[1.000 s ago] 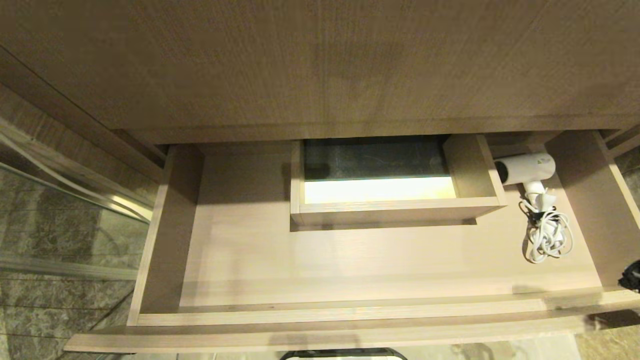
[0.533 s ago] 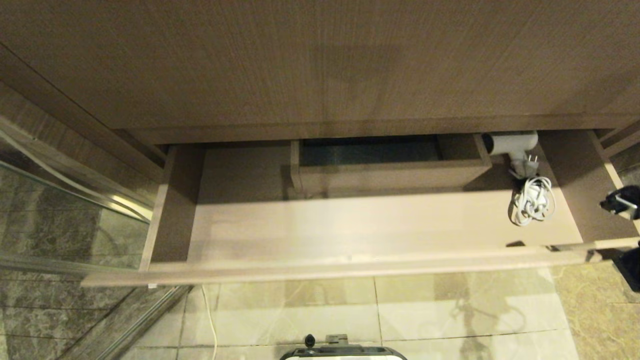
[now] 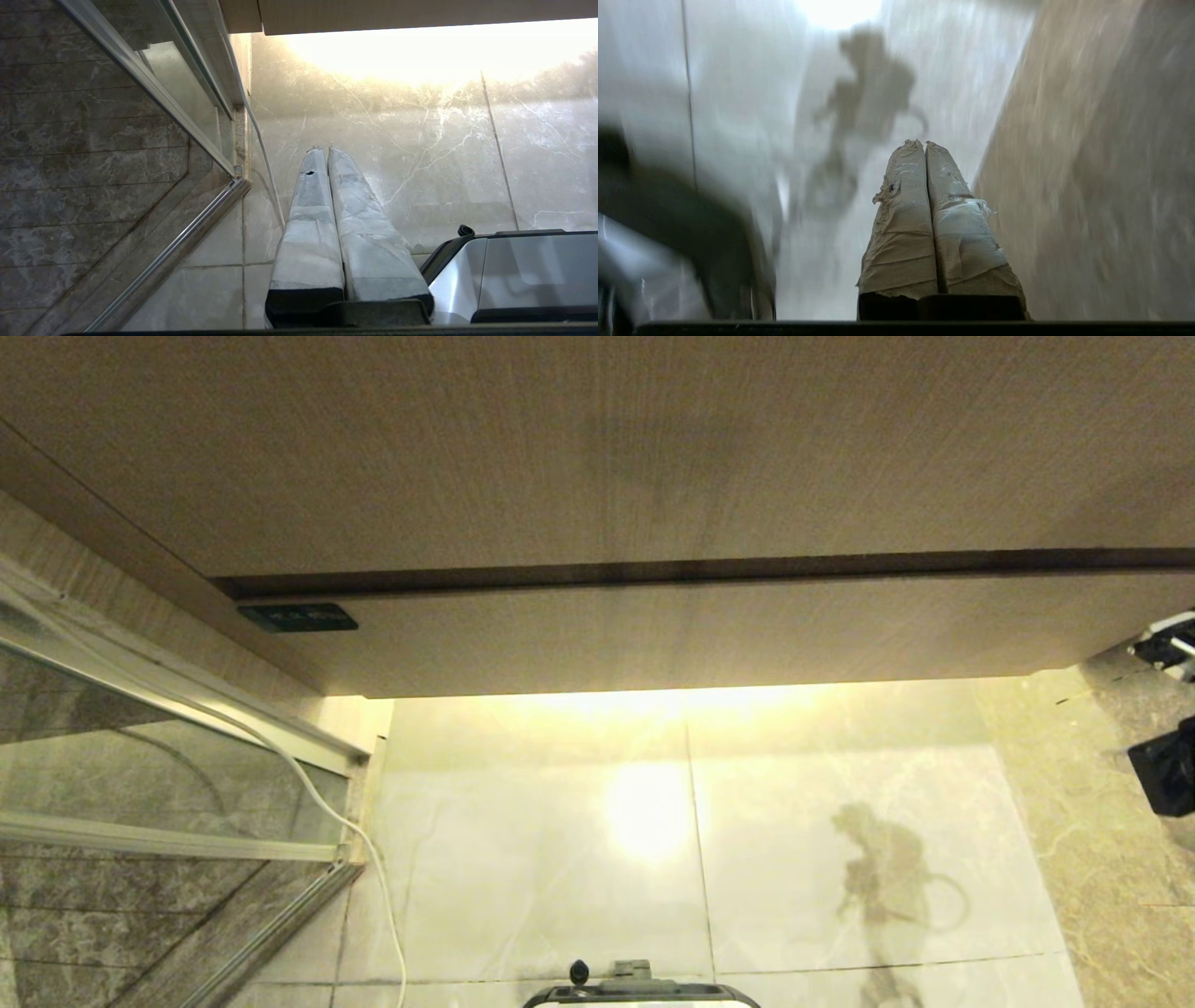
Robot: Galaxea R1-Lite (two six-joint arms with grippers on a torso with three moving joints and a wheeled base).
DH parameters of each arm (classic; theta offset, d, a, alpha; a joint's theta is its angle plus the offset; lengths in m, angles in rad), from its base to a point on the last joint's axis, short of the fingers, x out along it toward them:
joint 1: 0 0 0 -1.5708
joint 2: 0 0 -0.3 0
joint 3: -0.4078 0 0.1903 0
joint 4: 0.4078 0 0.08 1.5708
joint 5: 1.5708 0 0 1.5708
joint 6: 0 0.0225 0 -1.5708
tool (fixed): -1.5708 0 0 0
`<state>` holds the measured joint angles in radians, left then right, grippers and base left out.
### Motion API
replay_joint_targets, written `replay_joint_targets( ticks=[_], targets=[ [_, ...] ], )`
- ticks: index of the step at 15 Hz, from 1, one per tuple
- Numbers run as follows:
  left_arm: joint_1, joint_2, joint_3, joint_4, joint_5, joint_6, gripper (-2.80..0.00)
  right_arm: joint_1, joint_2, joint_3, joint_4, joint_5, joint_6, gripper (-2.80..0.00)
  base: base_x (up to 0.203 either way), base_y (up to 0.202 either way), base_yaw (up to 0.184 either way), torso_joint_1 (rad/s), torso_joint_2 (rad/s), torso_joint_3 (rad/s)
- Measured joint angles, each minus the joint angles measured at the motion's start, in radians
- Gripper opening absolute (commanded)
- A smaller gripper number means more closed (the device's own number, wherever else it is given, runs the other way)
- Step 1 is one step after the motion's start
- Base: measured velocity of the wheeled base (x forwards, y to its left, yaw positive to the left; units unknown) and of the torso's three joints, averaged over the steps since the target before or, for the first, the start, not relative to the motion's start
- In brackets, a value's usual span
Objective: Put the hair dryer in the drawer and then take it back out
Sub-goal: Close the drawer
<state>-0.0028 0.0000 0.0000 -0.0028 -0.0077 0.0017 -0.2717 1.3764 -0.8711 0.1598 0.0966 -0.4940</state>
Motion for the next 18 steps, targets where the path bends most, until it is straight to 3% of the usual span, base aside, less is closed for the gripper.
replay_joint_targets(
  ticks=[2,4,8,10,12,15,18],
  targets=[
    [0.000,0.000,0.000,0.000,0.000,0.000,-2.80,-0.003,-0.058,0.004,0.201,-0.021,-0.062,-2.80,0.000,0.000,0.000,0.000,0.00,0.000],
    [0.000,0.000,0.000,0.000,0.000,0.000,-2.80,0.023,-0.113,-0.002,0.357,-0.044,-0.075,-2.80,0.000,0.000,0.000,0.000,0.00,0.000],
    [0.000,0.000,0.000,0.000,0.000,0.000,-2.80,0.142,-0.214,-0.020,0.394,-0.052,-0.103,-2.80,0.000,0.000,0.000,0.000,0.00,0.000],
    [0.000,0.000,0.000,0.000,0.000,0.000,-2.80,0.256,-0.251,-0.038,0.380,-0.043,-0.113,-2.80,0.000,0.000,0.000,0.000,0.00,0.000],
    [0.000,0.000,0.000,0.000,0.000,0.000,-2.80,0.363,-0.278,-0.052,0.350,0.017,-0.120,-2.80,0.000,0.000,0.000,0.000,0.00,0.000],
    [0.000,0.000,0.000,0.000,0.000,0.000,-2.80,0.484,-0.327,-0.033,0.351,0.235,-0.215,-2.80,0.000,0.000,0.000,0.000,0.00,0.000],
    [0.000,0.000,0.000,0.000,0.000,0.000,-2.80,0.531,-0.354,-0.008,0.388,0.263,-0.317,-2.80,0.000,0.000,0.000,0.000,0.00,0.000]
  ],
)
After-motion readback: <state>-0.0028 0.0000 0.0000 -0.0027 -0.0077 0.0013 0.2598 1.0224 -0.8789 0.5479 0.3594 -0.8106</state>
